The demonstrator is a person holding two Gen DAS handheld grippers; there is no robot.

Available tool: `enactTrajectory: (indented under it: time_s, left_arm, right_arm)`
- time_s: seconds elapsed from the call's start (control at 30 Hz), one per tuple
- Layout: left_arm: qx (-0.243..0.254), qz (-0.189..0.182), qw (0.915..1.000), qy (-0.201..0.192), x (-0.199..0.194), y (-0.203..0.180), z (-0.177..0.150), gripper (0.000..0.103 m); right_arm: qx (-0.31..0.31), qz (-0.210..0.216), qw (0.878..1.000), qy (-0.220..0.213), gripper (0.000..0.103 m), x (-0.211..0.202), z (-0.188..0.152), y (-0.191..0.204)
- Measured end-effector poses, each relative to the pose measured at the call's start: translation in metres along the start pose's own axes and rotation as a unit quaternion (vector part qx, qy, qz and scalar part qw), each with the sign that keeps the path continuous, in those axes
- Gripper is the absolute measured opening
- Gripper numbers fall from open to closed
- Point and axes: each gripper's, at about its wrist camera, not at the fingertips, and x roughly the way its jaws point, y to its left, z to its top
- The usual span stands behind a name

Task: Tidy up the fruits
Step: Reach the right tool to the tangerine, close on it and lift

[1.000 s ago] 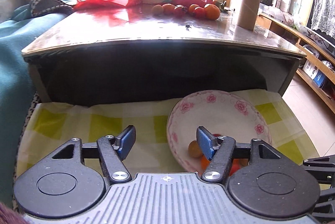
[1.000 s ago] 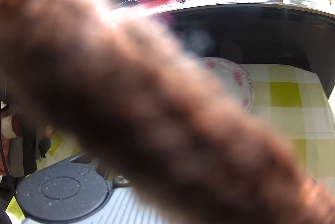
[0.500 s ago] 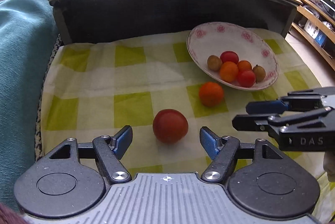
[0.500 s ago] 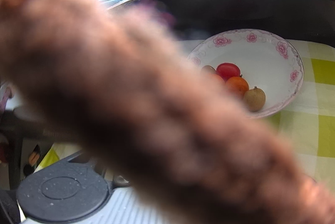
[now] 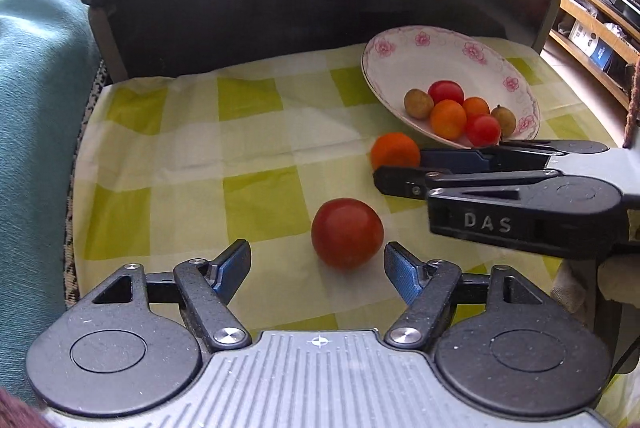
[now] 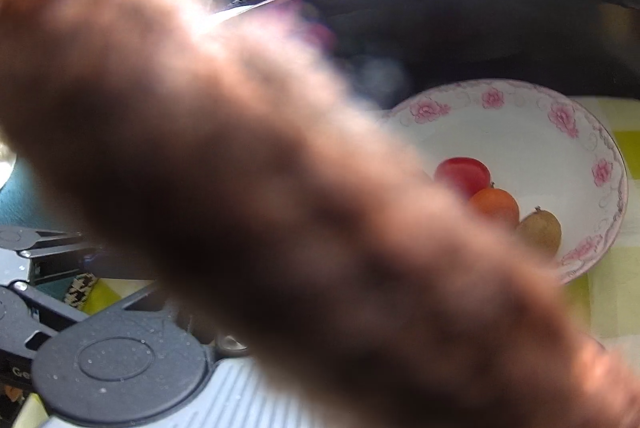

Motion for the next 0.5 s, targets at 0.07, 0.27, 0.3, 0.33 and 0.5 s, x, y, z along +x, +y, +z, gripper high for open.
enactTrajectory:
  time_s: [0.07,0.27,0.3,0.33,0.5]
  left_arm:
    - [0.007,-0.004,1.0000,0.001,0.003,-0.003,-0.001,0.079]
    - [0.040,-0.001,0.9992,0.000,0.005,-0.012,-0.006,0.079]
    - [0.040,-0.002,0.9992,-0.001,0.005,-0.012,-0.006,0.079]
    - [0.038,-0.005,0.9992,-0.003,0.005,-0.011,-0.005,0.079]
    - [0.039,-0.008,0.9991,-0.012,0.011,-0.012,-0.001,0.079]
  right_arm:
    - [-0.014,-0.009,1.000,-0.005,0.043,0.002,-0.003,0.006]
    - [-0.011,-0.023,1.000,-0.014,0.042,0.009,-0.009,0.015]
    - [-0.008,-0.026,1.000,-0.016,0.042,0.009,-0.011,0.015]
    - [-0.004,-0.026,0.999,-0.019,0.042,0.009,-0.012,0.015]
    - [0.048,-0.036,0.998,-0.033,0.041,0.003,-0.011,0.005]
